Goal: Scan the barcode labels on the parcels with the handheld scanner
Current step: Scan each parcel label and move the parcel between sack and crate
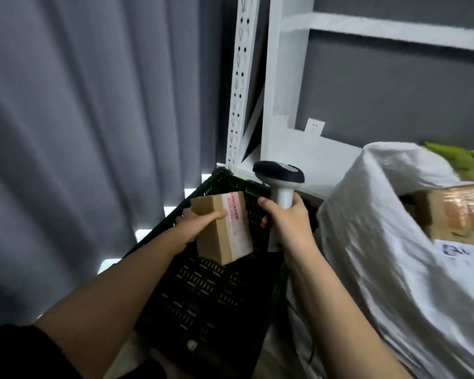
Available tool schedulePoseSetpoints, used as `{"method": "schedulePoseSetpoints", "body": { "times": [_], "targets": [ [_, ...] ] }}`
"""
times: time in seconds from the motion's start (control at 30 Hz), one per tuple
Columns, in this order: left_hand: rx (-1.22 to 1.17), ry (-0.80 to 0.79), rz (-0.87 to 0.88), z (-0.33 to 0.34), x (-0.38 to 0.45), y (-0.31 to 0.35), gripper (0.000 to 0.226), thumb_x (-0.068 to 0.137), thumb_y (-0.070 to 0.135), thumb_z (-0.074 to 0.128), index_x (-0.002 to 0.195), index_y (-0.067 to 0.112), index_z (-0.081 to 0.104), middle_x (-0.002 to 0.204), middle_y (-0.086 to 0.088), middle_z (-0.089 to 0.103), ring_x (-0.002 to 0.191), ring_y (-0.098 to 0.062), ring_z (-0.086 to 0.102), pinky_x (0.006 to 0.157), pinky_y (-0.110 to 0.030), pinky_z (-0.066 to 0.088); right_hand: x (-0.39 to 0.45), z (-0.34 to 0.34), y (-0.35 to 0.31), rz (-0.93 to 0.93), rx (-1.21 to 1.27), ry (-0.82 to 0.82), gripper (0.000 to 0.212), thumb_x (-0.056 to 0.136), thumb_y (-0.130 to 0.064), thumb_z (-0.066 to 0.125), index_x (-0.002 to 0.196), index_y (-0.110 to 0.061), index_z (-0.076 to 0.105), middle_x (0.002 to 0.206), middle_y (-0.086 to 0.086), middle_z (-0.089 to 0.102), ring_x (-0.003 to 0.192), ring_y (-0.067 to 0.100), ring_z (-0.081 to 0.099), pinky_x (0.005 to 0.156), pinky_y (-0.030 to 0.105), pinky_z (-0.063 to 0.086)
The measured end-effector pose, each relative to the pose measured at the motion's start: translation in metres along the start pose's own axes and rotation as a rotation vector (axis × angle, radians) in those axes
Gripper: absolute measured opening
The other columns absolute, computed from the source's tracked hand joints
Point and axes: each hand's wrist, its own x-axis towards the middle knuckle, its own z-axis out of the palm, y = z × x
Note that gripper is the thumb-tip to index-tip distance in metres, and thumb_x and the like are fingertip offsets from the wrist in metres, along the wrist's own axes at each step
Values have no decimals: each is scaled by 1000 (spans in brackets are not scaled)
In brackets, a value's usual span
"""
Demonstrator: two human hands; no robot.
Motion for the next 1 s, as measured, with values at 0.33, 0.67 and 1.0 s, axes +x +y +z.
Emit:
{"method": "schedulePoseSetpoints", "body": {
  "times": [0.33,0.67,1.0],
  "targets": [
    [-867,-294,38,-2,-156,13,53,85,63,46,110,21,68,104,-11,72,93,-29,67,80,-42,50,-91,-60,-43,-121,31,-72,40,82,-5,74,114,-10,51,84,4,59,64,8,54,60,20,44],
    [-1048,-451,84,16,-160,18,61,89,65,38,123,20,64,124,-16,64,116,-38,59,100,-51,42,-95,-58,-24,-109,257,-155,64,76,-7,81,130,-16,49,113,1,74,106,19,70,90,36,56],
    [-642,-59,441,44,-157,17,81,72,70,61,136,25,40,125,6,58,115,-11,58,102,-37,46,-70,-60,-8,-278,111,32,52,77,-4,81,114,-29,53,117,-8,68,107,5,65,89,22,51]
  ]
}}
